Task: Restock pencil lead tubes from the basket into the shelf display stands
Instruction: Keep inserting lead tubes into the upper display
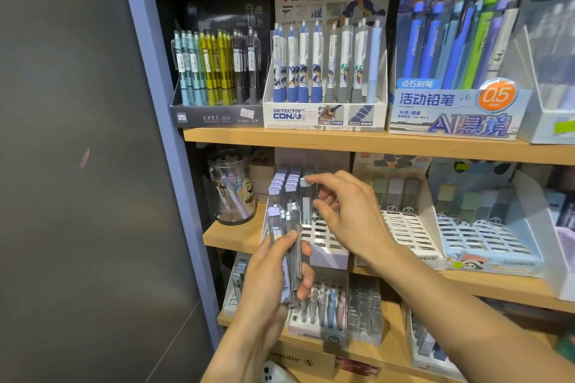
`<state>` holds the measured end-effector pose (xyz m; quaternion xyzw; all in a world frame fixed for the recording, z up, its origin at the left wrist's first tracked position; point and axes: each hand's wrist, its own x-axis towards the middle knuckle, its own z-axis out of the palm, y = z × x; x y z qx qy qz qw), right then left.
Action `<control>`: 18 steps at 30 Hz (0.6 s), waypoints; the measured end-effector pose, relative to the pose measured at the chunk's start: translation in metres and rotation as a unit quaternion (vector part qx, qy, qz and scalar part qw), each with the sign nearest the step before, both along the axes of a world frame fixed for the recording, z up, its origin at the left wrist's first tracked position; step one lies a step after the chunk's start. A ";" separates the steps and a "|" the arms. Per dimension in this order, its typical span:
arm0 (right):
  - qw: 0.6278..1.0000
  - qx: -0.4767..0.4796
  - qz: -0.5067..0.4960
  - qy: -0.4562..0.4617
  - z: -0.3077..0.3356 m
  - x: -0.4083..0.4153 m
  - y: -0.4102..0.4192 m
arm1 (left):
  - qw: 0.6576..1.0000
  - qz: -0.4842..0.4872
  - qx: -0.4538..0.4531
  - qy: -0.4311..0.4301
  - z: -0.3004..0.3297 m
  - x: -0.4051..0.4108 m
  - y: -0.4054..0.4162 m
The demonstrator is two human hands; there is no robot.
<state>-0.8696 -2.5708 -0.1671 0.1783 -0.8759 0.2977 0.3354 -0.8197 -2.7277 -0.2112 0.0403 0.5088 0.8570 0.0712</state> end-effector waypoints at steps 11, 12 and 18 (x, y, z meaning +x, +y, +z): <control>0.999 0.030 -0.013 -0.037 0.006 0.006 0.000 | 0.999 0.017 -0.037 -0.024 0.001 0.004 0.001; 0.999 0.032 -0.018 -0.037 0.007 0.005 0.001 | 0.999 0.018 -0.039 -0.026 0.001 0.004 0.001; 0.996 0.056 -0.026 -0.062 0.006 -0.002 0.003 | 0.999 0.024 -0.034 -0.030 0.004 0.005 0.003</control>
